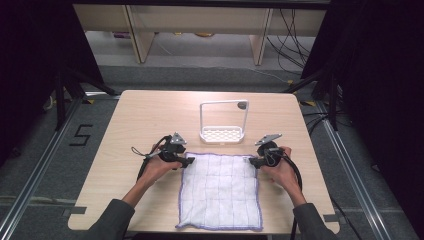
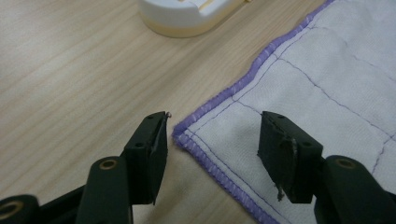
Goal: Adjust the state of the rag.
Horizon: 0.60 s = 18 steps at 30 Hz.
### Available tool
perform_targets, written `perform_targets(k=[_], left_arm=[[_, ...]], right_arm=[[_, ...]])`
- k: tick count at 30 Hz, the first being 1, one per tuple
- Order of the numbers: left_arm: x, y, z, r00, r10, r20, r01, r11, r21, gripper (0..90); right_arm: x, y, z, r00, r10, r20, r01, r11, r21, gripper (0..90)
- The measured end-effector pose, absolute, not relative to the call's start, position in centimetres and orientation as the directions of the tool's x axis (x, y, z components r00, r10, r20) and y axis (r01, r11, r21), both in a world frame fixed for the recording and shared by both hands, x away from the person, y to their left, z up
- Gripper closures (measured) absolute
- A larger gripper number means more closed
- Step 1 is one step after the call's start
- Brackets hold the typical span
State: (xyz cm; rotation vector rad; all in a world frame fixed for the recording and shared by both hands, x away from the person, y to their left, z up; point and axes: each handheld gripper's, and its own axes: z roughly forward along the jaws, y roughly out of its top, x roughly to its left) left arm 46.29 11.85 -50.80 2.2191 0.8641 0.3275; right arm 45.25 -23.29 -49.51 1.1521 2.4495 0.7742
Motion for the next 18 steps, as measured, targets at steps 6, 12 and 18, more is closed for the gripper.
perform_targets(k=[6, 12, 18], left_arm=[[46.62, 11.91, -51.27, 0.773, 0.633, -0.047, 0.467, -0.518, 0.717, 59.0], [46.45, 11.68, -51.29, 0.799, 0.598, -0.059, 0.447, -0.526, 0.724, 84.1], [46.44, 11.76, -50.75, 0.804, 0.594, -0.012, 0.406, -0.536, 0.74, 85.6]], right_arm=[[45.35, -23.38, -49.53, -0.648, 0.76, -0.051, 0.597, 0.548, 0.585, 60.1], [45.35, -23.38, -49.58, -0.653, 0.758, 0.009, 0.613, 0.521, 0.594, 78.3], [45.73, -23.2, -49.48, -0.663, 0.748, -0.037, 0.572, 0.537, 0.62, 85.3]])
